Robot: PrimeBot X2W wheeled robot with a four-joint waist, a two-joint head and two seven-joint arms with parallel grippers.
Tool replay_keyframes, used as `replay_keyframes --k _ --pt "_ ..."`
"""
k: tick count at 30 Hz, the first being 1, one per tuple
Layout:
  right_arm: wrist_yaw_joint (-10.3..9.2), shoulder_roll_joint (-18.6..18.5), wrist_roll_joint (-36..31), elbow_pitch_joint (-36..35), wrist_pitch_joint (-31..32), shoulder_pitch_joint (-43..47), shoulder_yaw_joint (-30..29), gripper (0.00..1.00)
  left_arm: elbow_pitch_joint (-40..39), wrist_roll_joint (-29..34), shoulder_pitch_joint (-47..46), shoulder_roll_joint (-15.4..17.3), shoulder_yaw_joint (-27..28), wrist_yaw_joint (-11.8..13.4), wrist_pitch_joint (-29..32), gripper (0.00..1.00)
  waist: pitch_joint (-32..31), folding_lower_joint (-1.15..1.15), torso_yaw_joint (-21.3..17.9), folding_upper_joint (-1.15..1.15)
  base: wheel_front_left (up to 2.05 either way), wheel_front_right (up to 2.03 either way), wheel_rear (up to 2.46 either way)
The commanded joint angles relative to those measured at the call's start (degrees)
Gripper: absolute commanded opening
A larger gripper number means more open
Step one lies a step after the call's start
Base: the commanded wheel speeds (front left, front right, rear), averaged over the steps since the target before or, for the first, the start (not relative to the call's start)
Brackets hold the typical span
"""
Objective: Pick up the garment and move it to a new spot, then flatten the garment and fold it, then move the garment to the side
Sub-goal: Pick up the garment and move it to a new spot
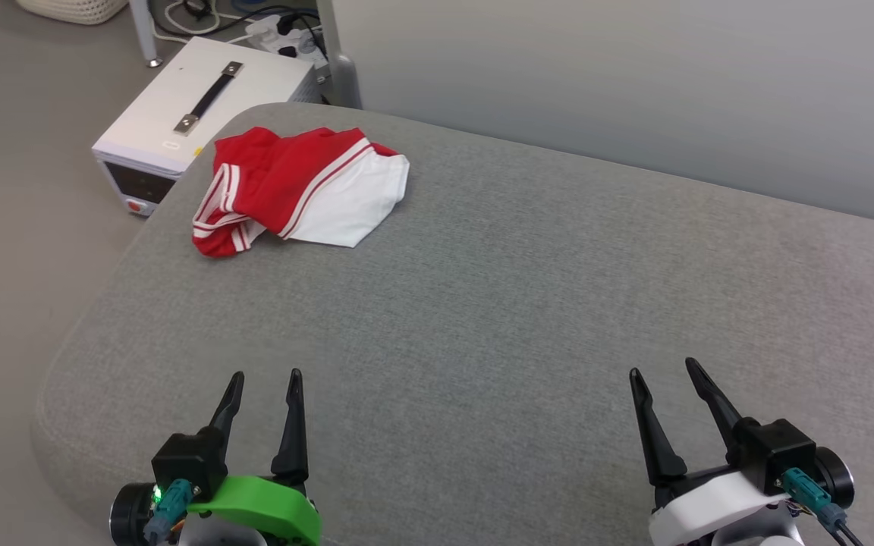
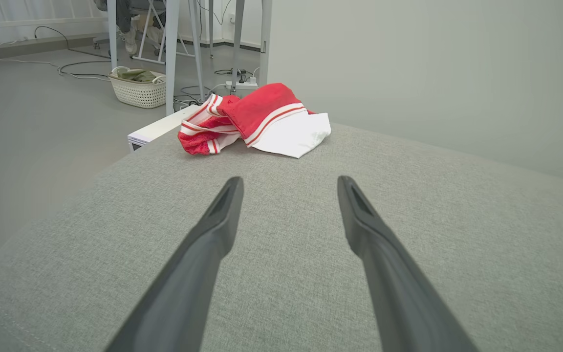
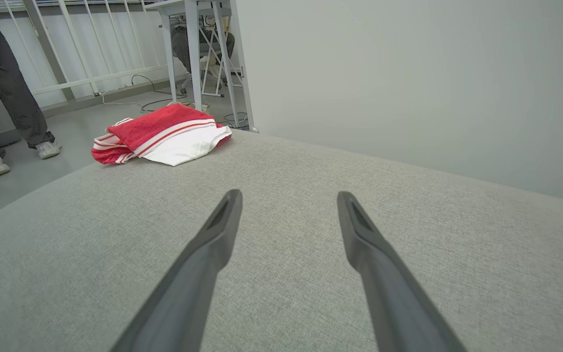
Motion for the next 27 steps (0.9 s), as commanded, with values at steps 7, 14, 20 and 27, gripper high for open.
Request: replay_keyframes --k 7,14,20,27 --pt "-0.04 0.08 0.54 0.30 -0.59 -0.28 0.75 1.00 -0.69 0.31 -0.55 -0.22 -1.05 0.12 -0.53 1.00 0.53 0.00 5.65 0.00 0.00 0.00 0.00" --pt "-0.04 0.08 0.46 0.48 -0.59 -0.47 0.79 1.00 -0.69 0.19 -0.46 -0.22 -1.12 0.16 -0.54 1.00 0.57 0.00 6.35 0.00 0.00 0.00 0.00" --pt "-0.04 0.08 0.32 0.32 -0.59 -0.81 1.10 1.00 -1.29 0.25 -0.57 -0.22 -0.83 0.15 -0.54 1.00 1.40 0.00 5.76 0.00 0.00 0.00 0.00" --pt "-0.04 0.08 -1.51 -1.38 -0.59 -2.17 1.16 1.00 -0.37 1.54 -3.58 -0.22 -0.71 -1.06 -0.54 1.00 5.76 0.00 3.47 0.00 0.00 0.00 0.00"
